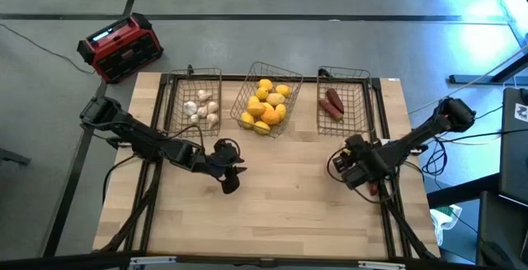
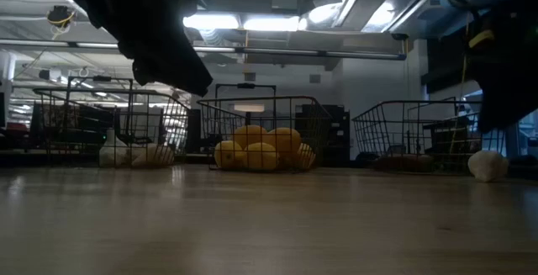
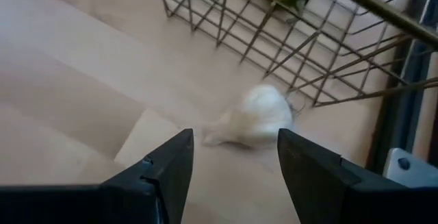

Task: Sort produce into baskets
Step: Put the garlic into the left wire basket

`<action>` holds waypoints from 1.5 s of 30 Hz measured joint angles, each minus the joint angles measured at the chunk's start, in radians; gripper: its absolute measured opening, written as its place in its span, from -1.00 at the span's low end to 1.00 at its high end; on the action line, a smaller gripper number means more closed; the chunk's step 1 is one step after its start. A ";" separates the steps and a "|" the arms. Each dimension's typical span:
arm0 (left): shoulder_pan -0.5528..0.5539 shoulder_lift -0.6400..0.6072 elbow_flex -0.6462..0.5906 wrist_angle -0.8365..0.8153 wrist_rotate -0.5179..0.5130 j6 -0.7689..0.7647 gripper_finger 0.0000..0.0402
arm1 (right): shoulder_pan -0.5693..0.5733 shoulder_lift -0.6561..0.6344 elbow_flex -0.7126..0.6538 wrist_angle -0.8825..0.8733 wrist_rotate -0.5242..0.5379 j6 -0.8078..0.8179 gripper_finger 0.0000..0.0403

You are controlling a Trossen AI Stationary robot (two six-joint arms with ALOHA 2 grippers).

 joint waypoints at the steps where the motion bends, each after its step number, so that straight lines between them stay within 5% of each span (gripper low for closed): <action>1: 0.000 0.000 0.001 0.003 0.000 0.000 -0.30 | -0.009 0.007 -0.005 0.005 0.008 0.000 0.05; 11: 0.000 0.000 0.000 -0.002 0.000 0.000 -0.30 | -0.158 0.068 -0.069 0.091 0.032 -0.064 0.05; 23: 0.000 0.000 0.000 -0.007 0.001 0.006 -0.30 | -0.234 0.071 -0.130 0.307 -0.080 -0.207 0.05; 32: 0.000 0.000 0.000 0.000 0.000 0.003 -0.30 | -0.234 0.081 -0.135 0.698 -0.182 -0.368 0.05; 45: 0.000 0.000 0.001 0.002 0.000 0.012 -0.30 | -0.234 0.381 -0.132 1.271 -0.051 -0.582 0.05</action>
